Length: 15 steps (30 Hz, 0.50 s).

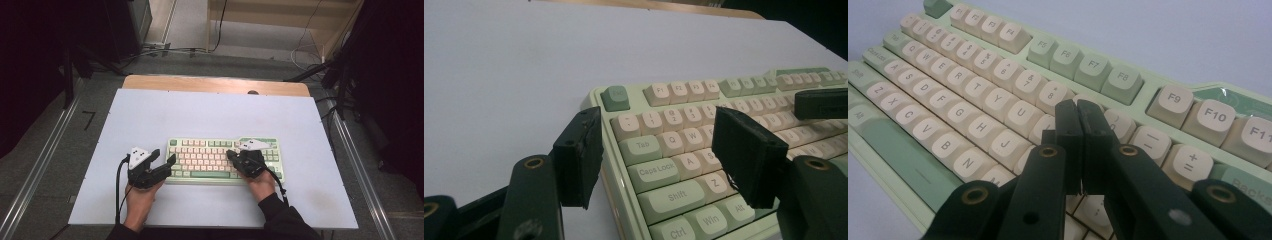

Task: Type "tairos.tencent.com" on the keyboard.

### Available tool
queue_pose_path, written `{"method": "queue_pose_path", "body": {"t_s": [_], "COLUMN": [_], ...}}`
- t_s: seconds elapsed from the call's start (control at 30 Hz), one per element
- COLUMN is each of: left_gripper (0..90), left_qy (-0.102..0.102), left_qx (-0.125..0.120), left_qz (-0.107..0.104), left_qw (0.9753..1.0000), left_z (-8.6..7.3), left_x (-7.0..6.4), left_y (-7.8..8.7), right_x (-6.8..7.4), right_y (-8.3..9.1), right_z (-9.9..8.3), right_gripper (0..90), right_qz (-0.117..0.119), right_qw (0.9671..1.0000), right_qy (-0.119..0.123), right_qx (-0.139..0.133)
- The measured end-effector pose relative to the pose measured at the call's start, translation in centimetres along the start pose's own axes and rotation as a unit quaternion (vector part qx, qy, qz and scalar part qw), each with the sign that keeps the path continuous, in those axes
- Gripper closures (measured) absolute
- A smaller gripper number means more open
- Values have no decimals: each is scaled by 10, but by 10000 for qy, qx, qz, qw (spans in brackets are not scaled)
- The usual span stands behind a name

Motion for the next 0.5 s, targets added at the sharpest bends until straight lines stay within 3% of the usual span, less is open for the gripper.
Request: {"method": "queue_pose_path", "body": {"t_s": [0.23, 0.33, 0.4, 0.5], "left_gripper": [362, 361, 361, 360], "left_qy": [26, 31, 24, 5], "left_qx": [16, 14, 16, 22], "left_qz": [-28, -42, -43, -55], "left_qw": [10000, 10000, 10000, 10000], "left_z": [0, 0, 0, 0], "left_x": [0, -1, -1, -2], "left_y": [0, 0, 0, -1], "right_x": [1, 2, 3, 3], "right_y": [-1, 1, 3, 7], "right_z": [-2, 1, 3, 5], "right_gripper": [866, 858, 832, 726], "right_qz": [16, 30, 66, 112], "right_qw": [9998, 10000, 10000, 9998], "right_qy": [-65, -26, -43, -56], "right_qx": [164, 46, -45, -154]}}
Point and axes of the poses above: each handheld gripper's, and its own axes: y roughly backward along the jaws, z roughly out of its top, x roughly to its left, the point moved 8 cm from there along -y, roughly forward along the jaws, and after that the axes turned 12 degrees about z, right-handed, at the moved point
